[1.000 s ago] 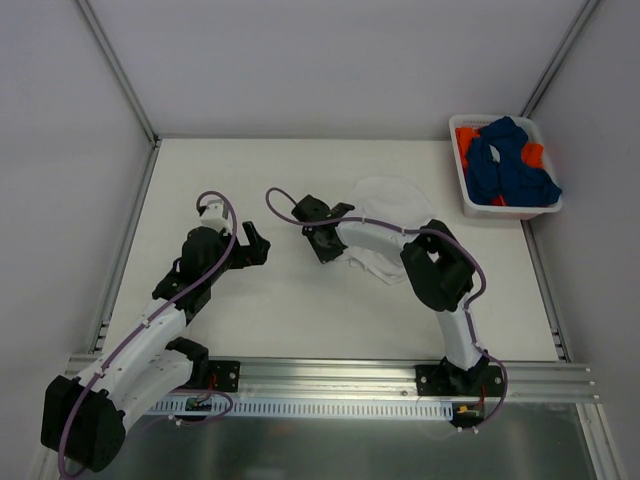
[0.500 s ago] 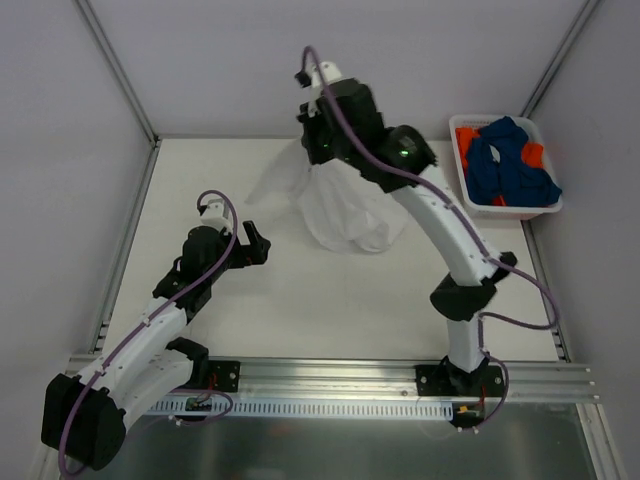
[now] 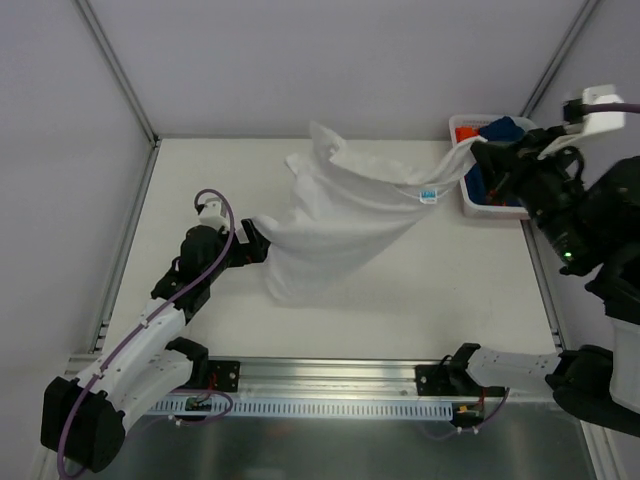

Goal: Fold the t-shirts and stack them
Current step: Flatten the tshirt out

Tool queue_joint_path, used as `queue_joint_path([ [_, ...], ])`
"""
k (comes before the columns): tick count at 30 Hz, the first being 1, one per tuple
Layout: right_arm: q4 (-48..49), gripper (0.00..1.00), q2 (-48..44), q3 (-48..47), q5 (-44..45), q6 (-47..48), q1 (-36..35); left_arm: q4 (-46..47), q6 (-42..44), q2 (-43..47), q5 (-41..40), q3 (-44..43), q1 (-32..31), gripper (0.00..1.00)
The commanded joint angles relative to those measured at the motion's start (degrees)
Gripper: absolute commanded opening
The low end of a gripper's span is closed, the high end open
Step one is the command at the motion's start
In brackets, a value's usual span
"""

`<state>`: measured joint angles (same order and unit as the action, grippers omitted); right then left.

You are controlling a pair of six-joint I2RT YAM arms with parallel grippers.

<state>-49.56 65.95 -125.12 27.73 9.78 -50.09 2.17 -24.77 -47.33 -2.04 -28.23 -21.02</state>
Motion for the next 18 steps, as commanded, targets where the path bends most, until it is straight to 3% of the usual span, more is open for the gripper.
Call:
queue_joint_path([
  [1,-3.8,0.04,0.3,13.2,12.5,-1.2,0.1,0.1,-1.6,0.6,0.2,-2.0,-0.4,0.99],
  [5,-3.8,0.04,-3.4,33.8,19.3,-9.2,1.1,-0.3,-1.7,0.0,0.5,-1.7,-0.3,0.99],
  [9,-4.8,0.04,-4.5,47.0,21.4,-17.7,3.8,-0.8,-1.4,-0.5,0.3,-1.7,-0.5,0.99],
  [14,-8.4,0.04,-3.4,54.1,24.6,-24.5,5.4,-0.9,-1.2,-2.8,0.9,-1.9,-0.5,0.99],
  [18,-19.5,0.04,-0.5,54.0,27.3,-33.4,5.3,-0.4,-2.9,-6.9,1.2,-2.1,-1.2,0.99],
])
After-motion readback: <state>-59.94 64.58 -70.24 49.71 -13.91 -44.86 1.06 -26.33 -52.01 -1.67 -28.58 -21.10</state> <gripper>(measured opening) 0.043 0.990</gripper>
